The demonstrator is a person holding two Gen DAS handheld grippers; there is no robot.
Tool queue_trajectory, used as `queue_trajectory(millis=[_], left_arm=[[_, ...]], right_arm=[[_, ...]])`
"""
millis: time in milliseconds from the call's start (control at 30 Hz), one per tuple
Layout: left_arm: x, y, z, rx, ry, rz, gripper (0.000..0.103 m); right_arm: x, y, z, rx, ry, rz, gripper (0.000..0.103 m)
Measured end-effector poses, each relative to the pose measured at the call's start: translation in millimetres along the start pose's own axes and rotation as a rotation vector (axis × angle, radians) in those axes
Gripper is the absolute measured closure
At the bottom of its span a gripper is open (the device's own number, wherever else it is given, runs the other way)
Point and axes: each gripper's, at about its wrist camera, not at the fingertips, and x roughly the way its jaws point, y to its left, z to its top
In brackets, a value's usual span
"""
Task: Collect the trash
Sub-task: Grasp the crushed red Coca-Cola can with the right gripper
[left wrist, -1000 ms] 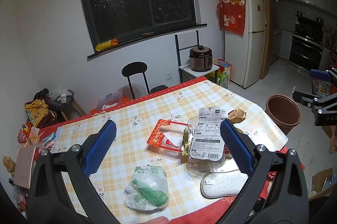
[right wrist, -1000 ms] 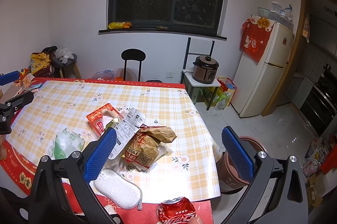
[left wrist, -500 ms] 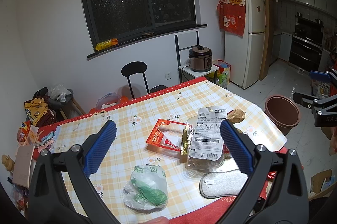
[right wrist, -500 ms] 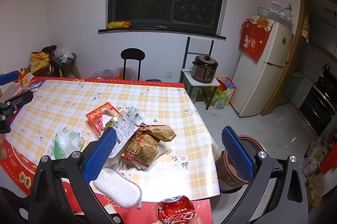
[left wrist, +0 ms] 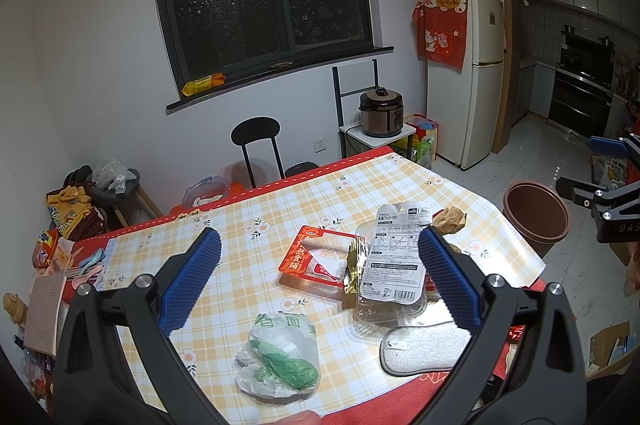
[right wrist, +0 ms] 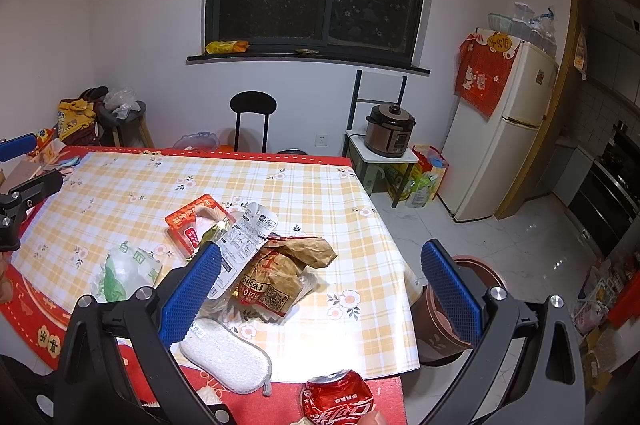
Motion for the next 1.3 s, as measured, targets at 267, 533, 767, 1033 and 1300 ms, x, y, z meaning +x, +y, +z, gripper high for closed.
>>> queue_trajectory(millis=[267, 533, 767, 1033, 1300], left_arm=[[0.2, -0.2, -1.2, -0.002, 0.001, -0.001, 0.006], [13.8, -0.9, -12.6, -0.042, 0.024, -0.054, 0.006], [37.9, 3.1, -32.7, -0.101, 0.075, -0.107, 0.006], [62.2, -1.2, -69.2, -0.178, 0.147, -0.075, 0.006], [77.4, -12.6, -95.3, -0.258, 0.205, 0.025, 0.006]], right_arm=[[0.8, 0.6, -1.1, 0.0, 0.001, 0.0, 0.004], [5.6, -0.1, -9.9, 0.012, 0.021, 0.022, 0.004], [25.2, -10.6, -34.3, 0.086, 0.055, 0.098, 0.004], [50.8, -45.4, -71.2, 0.165, 0.111, 0.105, 0.004], [95.8, -57.7, -121.4, 0.103, 0.269, 0.109, 0.004]])
